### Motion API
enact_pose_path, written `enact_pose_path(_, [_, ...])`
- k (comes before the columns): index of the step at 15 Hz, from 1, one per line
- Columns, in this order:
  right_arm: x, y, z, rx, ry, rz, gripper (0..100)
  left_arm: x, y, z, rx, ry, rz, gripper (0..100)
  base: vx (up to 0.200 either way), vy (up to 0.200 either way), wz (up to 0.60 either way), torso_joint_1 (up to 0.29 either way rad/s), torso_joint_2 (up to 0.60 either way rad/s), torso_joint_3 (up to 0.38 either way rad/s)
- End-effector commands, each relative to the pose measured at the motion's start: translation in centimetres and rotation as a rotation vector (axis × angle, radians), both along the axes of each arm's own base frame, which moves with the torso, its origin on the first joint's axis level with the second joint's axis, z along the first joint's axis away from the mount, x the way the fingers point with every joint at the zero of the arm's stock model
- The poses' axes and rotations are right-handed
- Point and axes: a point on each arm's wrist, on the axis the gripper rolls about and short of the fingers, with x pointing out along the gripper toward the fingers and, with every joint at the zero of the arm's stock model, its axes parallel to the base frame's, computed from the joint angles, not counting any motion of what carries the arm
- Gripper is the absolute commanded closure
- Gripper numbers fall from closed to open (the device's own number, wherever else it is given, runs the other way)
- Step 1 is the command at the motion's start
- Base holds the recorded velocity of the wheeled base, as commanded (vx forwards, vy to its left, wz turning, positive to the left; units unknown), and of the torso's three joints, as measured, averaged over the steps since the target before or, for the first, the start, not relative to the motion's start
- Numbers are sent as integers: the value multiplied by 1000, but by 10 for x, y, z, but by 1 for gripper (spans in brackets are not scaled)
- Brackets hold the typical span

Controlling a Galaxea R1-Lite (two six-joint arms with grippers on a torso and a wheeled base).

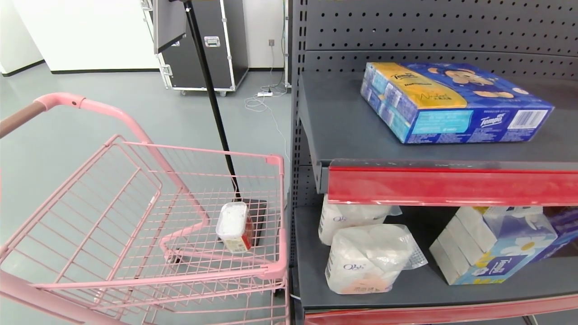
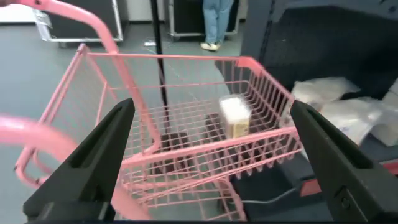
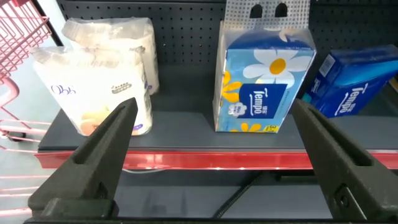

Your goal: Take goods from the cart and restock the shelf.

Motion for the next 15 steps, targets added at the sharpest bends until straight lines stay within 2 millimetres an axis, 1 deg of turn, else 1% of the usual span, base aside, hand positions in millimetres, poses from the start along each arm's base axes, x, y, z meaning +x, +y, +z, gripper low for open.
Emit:
enact_pose_path(1, [0,0,0,0,1,3,0,92,-16,88,-60,301,-157,0,0,0,0,0,0,0])
enact_pose_path(2, [0,0,0,0,0,1,0,136,-23,89,-51,432,-153,0,0,0,0,0,0,0])
enact_pose_path(3, [0,0,0,0,1,1,0,167,-31,82,-23,527,-166,0,0,0,0,0,0,0])
enact_pose_path(4, [0,0,0,0,1,1,0,184,-42,72,22,593,-207,0,0,0,0,0,0,0])
enact_pose_path(7, [0,0,0,0,1,1,0,227,-72,32,143,797,-266,0,0,0,0,0,0,0])
enact_pose_path(9, [0,0,0,0,1,1,0,257,-88,12,180,890,-257,0,0,0,0,0,0,0])
enact_pose_path(12, [0,0,0,0,1,1,0,293,-102,-5,192,941,-254,0,0,0,0,0,0,0])
enact_pose_path(14, [0,0,0,0,1,1,0,308,-107,-14,204,930,-258,0,0,0,0,0,0,0])
enact_pose_path(15, [0,0,0,0,1,1,0,311,-109,-17,208,927,-256,0,0,0,0,0,0,0])
